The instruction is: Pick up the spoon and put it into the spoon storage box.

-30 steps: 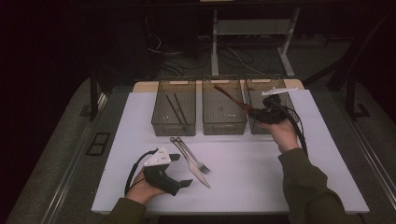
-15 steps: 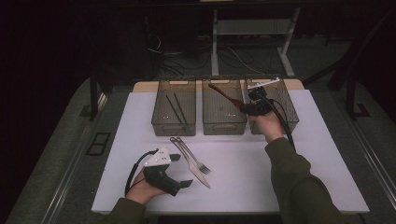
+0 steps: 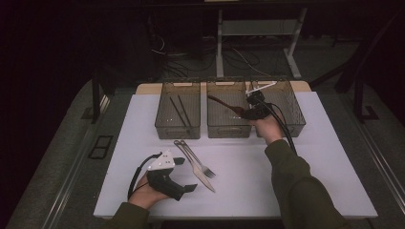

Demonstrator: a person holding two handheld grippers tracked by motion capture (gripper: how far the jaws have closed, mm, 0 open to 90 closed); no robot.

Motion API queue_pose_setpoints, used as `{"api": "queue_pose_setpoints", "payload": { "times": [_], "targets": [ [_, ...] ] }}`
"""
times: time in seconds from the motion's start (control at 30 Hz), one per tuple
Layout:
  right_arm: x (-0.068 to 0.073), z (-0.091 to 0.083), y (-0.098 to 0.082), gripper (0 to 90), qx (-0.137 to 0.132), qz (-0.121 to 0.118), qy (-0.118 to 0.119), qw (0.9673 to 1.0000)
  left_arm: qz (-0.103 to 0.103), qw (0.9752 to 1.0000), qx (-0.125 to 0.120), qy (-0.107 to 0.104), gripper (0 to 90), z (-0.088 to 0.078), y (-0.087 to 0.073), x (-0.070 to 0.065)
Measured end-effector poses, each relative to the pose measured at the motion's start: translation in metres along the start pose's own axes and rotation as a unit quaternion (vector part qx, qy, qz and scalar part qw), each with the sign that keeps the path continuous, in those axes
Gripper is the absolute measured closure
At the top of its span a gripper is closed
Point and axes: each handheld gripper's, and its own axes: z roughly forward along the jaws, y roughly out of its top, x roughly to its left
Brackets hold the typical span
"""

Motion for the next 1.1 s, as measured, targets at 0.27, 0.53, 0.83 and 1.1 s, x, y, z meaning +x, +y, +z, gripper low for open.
{"api": "queue_pose_setpoints", "payload": {
  "times": [0.27, 0.53, 0.83, 1.1],
  "targets": [
    [-0.002, -0.006, -0.001, 63.2, -0.020, 0.008, 0.025, 0.9995, 0.002, 1.0000, 0.000, 0.001, 0.0, 0.000, 0.000, 0.000],
    [-0.004, -0.026, -0.008, 50.7, -0.048, 0.009, 0.071, 0.9963, 0.001, 1.0000, 0.002, 0.001, 0.0, 0.000, 0.000, 0.000],
    [-0.008, -0.051, -0.028, 44.9, -0.071, -0.006, 0.098, 0.9927, 0.001, 1.0000, 0.004, 0.002, 0.0, 0.000, 0.000, 0.000],
    [-0.013, -0.072, -0.052, 42.2, -0.090, -0.018, 0.117, 0.9889, 0.001, 1.0000, 0.005, 0.003, 0.0, 0.000, 0.000, 0.000]
  ]
}}
